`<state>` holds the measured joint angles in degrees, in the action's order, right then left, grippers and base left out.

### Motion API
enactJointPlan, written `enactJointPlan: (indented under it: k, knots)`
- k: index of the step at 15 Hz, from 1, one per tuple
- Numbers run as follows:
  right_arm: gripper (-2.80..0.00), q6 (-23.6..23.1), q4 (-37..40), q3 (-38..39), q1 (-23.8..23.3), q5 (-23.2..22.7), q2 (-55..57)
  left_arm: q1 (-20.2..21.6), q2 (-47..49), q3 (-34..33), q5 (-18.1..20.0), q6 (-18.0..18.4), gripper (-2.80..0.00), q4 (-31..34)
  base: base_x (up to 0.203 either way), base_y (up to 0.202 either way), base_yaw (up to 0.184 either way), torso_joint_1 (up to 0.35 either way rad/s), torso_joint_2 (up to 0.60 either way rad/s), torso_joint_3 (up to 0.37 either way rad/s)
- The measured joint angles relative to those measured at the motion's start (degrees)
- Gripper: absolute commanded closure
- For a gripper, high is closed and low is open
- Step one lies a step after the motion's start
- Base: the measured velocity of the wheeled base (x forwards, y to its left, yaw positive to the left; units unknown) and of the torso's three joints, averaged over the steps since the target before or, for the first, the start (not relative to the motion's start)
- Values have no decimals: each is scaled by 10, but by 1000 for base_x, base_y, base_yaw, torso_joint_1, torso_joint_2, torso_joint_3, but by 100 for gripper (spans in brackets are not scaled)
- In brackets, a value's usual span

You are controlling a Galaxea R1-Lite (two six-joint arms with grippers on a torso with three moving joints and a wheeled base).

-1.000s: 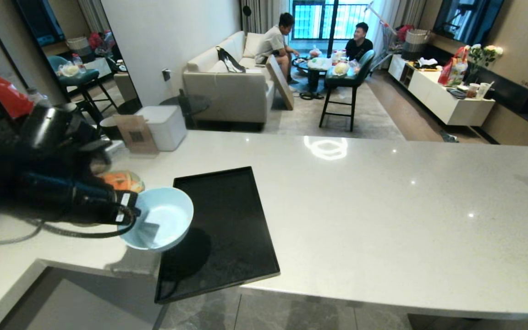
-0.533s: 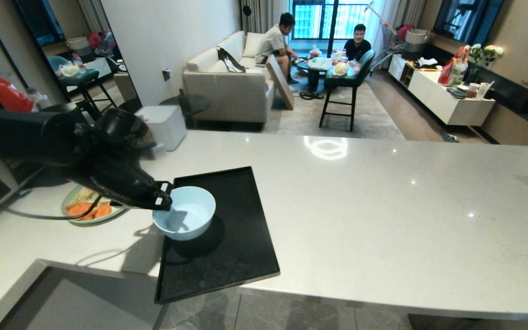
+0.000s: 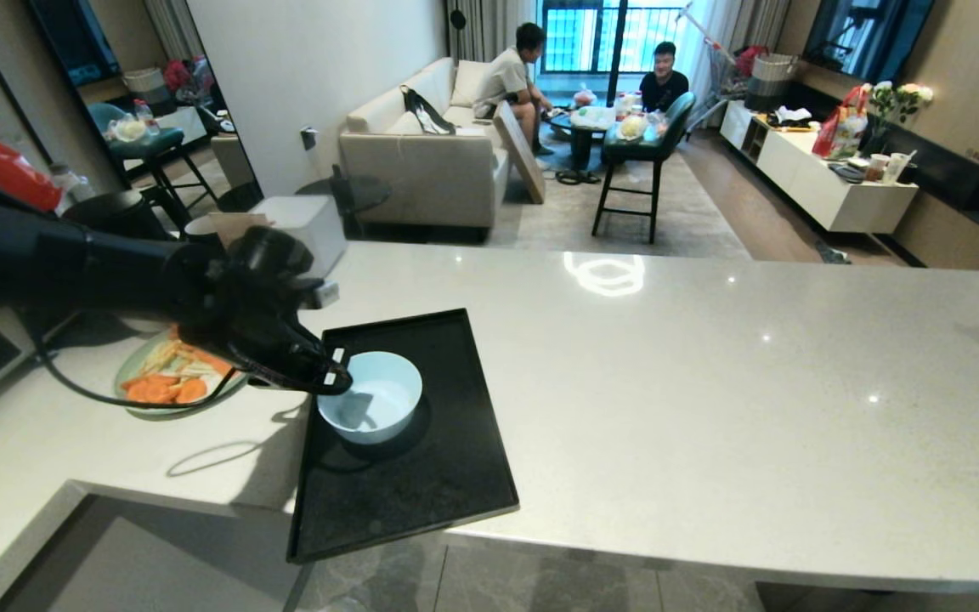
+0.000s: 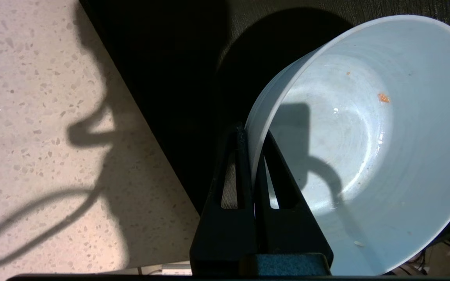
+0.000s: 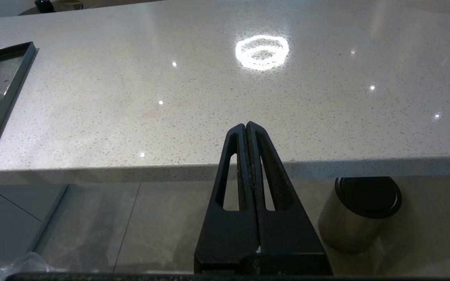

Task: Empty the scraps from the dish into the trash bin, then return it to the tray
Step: Put the bowl back to the table

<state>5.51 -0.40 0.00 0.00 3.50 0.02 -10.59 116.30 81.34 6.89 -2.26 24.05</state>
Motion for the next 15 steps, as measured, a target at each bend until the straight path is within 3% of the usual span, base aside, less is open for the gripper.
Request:
enactJointPlan:
  k: [15]
  knots:
    - [0, 0, 0, 0, 0, 0, 0, -18, 51, 39, 1, -8, 0, -3, 0, 0, 0, 0, 0, 0]
